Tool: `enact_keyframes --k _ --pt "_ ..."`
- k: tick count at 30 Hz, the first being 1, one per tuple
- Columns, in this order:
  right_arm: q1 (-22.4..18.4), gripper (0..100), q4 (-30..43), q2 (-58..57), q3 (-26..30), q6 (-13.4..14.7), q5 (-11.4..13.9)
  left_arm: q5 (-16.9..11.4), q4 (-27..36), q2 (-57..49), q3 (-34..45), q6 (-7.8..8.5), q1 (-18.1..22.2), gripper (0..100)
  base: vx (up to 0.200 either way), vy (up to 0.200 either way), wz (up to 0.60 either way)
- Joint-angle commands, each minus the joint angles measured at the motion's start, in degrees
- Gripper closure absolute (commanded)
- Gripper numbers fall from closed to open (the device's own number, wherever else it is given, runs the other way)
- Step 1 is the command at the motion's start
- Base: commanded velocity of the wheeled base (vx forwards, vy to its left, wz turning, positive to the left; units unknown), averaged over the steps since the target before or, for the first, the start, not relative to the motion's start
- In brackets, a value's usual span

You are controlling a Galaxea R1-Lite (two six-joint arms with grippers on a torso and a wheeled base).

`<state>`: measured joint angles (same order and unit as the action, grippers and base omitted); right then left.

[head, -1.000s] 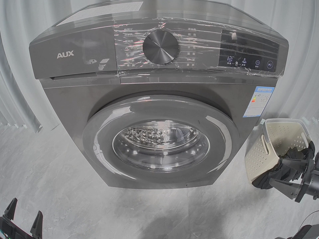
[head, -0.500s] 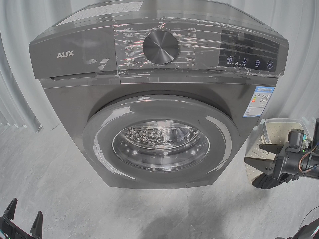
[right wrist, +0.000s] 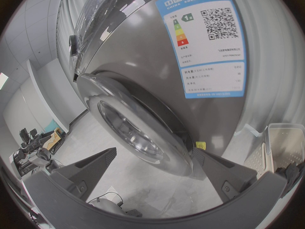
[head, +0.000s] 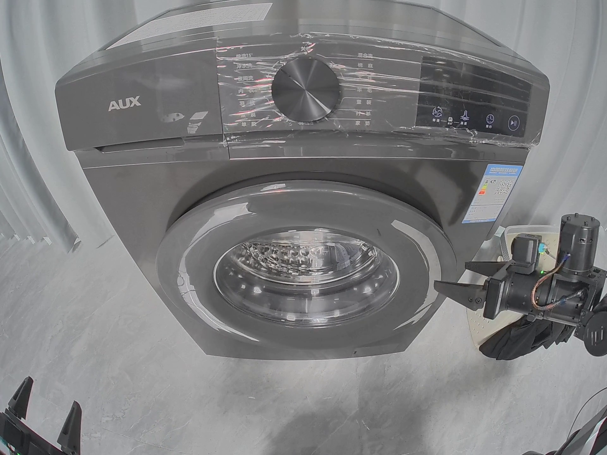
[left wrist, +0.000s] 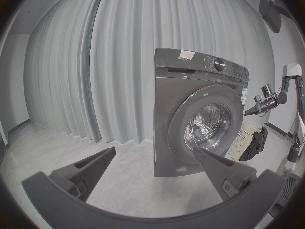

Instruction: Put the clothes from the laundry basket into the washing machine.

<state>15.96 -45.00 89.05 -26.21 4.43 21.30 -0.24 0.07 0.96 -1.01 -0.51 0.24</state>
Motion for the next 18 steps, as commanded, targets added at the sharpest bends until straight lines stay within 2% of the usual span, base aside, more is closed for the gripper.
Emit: enact_keyframes --k 1,12,15,18 --pt "0.2 0 -1.2 5.0 -2.4 0.1 0.0 0.0 0.0 -1.0 0.9 -0.02 0.0 0 0.000 0.000 0.00" --pt "1.7 0 -1.5 8.1 -4.9 0.1 -0.1 0.0 -0.1 -1.0 0.9 -0.02 0.0 0 0.000 0.000 0.00" --pt "2.4 0 -1.5 8.1 -3.9 0.1 0.0 0.0 0.0 -1.0 0.9 -0.02 0.0 0 0.000 0.000 0.00" --pt "2.9 0 -1.9 6.0 0.0 -0.3 0.0 0.0 -0.1 -1.0 0.9 -0.02 0.0 0 0.000 0.000 0.00"
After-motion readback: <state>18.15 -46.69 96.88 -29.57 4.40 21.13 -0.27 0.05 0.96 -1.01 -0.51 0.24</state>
